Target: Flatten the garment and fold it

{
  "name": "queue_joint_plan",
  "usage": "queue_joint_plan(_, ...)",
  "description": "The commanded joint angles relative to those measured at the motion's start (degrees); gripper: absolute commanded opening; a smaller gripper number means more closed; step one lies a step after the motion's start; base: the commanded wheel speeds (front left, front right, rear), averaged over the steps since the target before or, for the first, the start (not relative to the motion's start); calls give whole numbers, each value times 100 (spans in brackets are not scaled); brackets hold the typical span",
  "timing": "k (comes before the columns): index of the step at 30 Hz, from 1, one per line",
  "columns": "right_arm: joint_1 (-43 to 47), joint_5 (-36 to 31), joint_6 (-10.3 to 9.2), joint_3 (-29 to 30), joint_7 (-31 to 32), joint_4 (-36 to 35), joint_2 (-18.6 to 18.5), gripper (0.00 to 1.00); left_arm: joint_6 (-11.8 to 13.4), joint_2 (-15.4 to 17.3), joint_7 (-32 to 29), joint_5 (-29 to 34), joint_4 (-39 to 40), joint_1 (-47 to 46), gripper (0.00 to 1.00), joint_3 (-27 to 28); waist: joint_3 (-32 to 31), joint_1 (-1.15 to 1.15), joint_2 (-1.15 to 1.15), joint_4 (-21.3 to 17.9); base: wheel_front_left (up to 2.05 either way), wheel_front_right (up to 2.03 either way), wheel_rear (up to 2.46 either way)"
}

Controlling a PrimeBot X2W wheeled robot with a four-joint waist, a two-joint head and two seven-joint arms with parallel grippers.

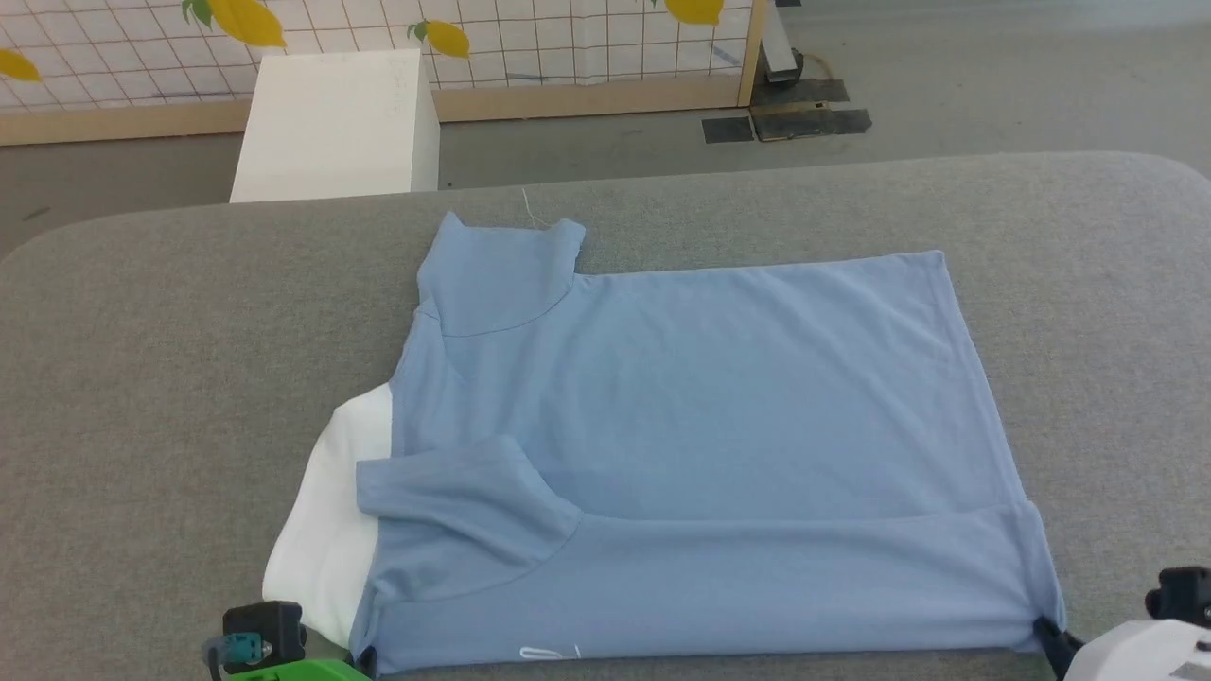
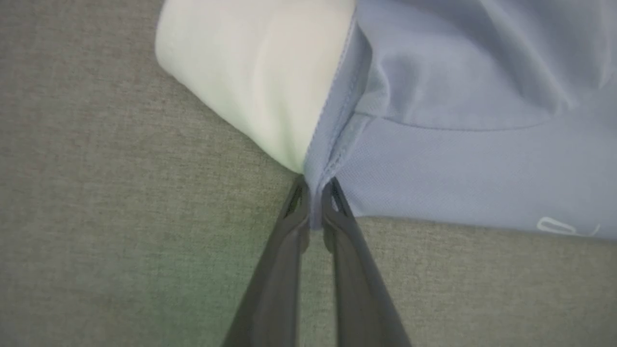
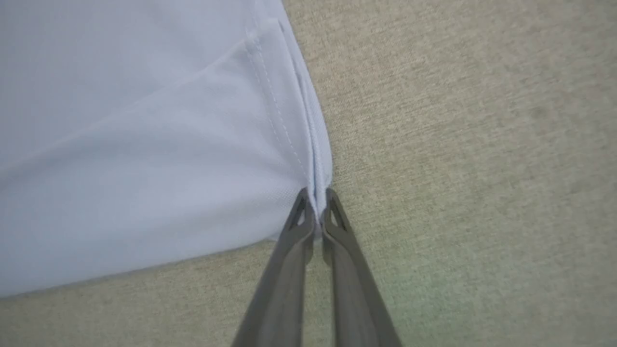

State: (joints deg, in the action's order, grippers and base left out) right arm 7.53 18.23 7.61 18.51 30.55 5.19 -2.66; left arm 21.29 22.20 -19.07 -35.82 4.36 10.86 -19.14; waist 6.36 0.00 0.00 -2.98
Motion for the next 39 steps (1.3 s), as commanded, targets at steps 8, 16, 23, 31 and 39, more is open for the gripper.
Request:
queue_joint_plan(8, -68, 94, -12, -157, -476, 741, -21, 84, -110, -122, 181, -181, -294, -10, 35, 13, -30, 0, 0, 12, 0, 0, 0)
queue_joint_plan(16, -92, -151, -12, -350, -1752, 107, -21, 100, -436, 57, 1183, 51, -326, -344, 100, 322, -50, 0, 0, -59, 0, 0, 0)
queue_joint_plan(23, -360, -696, -12, -860, -3269, -522, -21, 100, -1056, 398, 2366, 679, -650, -1511, 100, 336, 251, 0, 0, -222, 0, 0, 0)
queue_joint_plan(31, -971, -874, -12, -1530, -3928, -850, -208, 100, -1855, 539, 2131, 946, -1272, -3666, 100, 4, 1114, 0, 0, -436, 0, 0, 0)
queue_joint_plan(39, -1573, -821, -12, -1855, -3890, -899, -225, 100, -2560, 672, 883, 1077, -2365, -5770, 100, -442, 2030, 0, 0, -757, 0, 0, 0)
